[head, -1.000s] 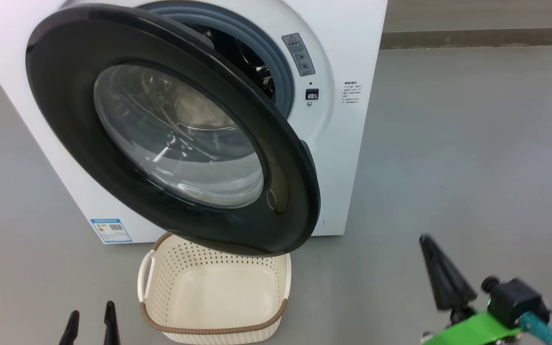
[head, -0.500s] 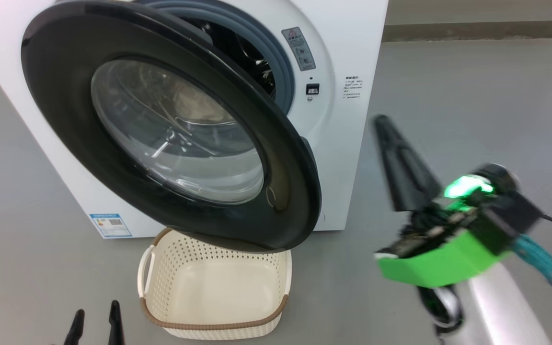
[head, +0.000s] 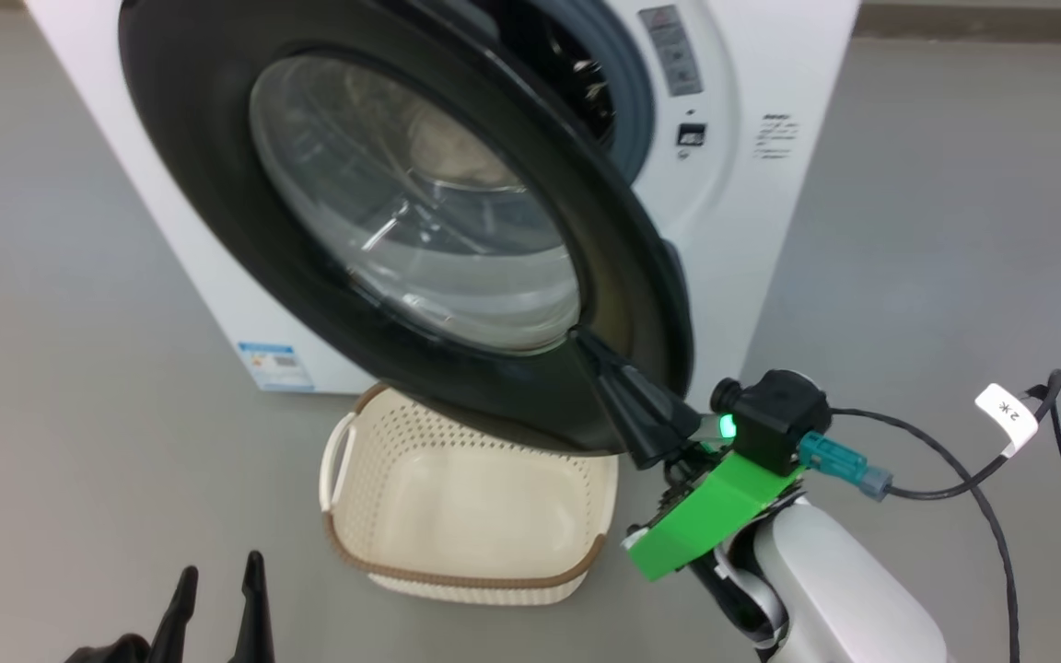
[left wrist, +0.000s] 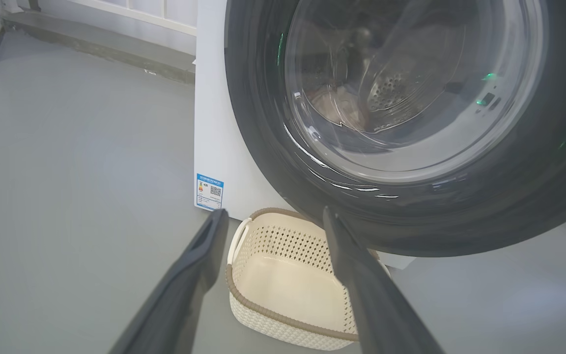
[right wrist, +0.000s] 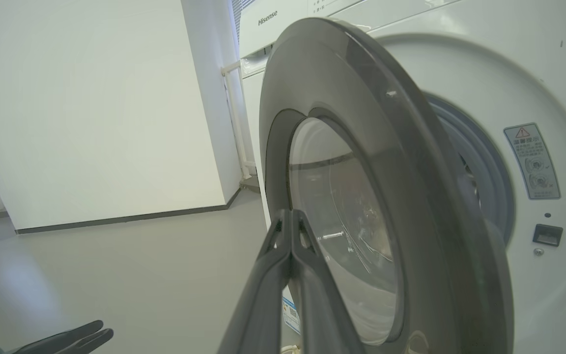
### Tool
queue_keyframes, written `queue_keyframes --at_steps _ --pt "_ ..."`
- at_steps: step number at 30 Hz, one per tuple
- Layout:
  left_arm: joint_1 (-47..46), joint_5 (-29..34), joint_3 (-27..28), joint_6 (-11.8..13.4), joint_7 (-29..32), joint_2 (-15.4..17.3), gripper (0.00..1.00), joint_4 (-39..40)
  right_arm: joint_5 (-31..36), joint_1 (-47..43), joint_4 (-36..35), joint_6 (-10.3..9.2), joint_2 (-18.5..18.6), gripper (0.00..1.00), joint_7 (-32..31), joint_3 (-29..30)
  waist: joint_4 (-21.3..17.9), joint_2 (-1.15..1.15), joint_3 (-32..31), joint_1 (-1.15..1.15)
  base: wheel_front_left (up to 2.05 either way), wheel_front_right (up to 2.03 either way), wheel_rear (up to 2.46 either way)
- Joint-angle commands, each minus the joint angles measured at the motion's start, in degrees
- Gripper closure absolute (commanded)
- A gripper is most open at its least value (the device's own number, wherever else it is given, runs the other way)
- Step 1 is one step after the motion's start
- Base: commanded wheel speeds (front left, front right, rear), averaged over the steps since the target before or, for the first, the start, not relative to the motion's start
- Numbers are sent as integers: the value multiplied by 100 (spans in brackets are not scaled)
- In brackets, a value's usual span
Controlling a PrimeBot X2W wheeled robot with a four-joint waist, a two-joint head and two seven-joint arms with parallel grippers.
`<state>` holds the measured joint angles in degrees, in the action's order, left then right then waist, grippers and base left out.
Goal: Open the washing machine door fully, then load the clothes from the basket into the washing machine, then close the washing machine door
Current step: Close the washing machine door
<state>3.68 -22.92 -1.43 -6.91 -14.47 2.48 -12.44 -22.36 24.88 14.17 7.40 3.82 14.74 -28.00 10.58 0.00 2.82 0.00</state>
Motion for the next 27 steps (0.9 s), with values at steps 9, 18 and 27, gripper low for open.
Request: queue_keyframes --at_steps 9,18,27 --pt "-443 -242 103 -42 -52 40 0 23 152 339 359 9 -93 100 26 307 555 0 452 0 0 0 0" --pt "-415 -363 165 -51 -52 40 0 -47 297 397 410 9 -58 100 26 704 592 0 490 0 0 0 0" --pt "-473 -460 170 -55 -52 40 0 -46 406 500 403 9 9 100 26 962 488 0 628 0 0 0 0"
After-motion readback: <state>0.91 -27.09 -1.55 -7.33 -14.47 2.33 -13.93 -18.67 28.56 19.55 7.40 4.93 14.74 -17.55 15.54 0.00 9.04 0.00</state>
